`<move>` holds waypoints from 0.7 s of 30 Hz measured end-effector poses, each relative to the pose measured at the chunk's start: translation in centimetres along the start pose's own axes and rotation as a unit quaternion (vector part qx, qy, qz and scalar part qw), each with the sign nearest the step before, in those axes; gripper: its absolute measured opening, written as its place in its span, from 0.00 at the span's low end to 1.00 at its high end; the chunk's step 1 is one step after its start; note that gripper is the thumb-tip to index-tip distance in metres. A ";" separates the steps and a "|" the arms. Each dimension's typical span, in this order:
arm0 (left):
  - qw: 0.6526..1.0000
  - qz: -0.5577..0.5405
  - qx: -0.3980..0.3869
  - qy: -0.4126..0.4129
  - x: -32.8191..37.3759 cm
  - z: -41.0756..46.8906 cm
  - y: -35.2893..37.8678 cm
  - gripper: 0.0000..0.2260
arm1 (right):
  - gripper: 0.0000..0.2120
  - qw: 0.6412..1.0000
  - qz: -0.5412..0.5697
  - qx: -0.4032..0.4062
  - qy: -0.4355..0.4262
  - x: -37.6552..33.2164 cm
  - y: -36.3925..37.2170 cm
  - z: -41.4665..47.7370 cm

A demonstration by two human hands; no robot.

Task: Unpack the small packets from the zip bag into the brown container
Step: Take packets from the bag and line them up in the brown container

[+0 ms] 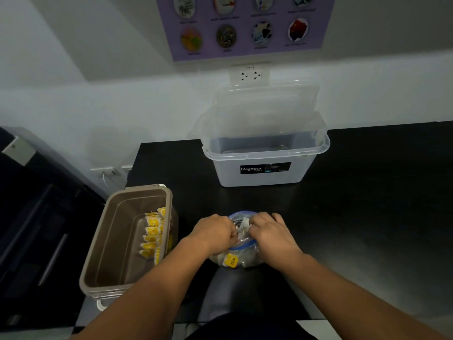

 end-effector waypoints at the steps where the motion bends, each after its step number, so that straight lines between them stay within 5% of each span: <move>1: 1.000 0.000 0.005 -0.006 -0.1 0.0 0.2 0.10 | 0.14 0.999 -0.008 0.035 -0.001 0.1 0.2 -0.1; 5: 0.999 -0.030 0.037 -0.020 -0.1 0.0 1.5 0.12 | 0.14 0.996 0.005 0.090 -0.005 0.0 1.6 -0.5; 16: 0.938 -0.298 0.166 -0.055 -1.3 -0.8 0.6 0.02 | 0.27 0.993 0.110 0.052 -0.009 1.0 0.3 -1.5; 21: 0.918 -0.332 0.207 -0.062 -2.2 -1.1 -0.2 0.02 | 0.03 0.972 0.227 0.016 0.061 0.8 -0.4 -0.7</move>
Point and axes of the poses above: each hand's wrist, its own z-axis towards the middle knuckle, its own y-axis out of the palm, x = y × z, the point moved 2 cm from there along z, towards the middle knuckle, and after that the axes turned 7 degrees about -z, right-handed, at the moved point
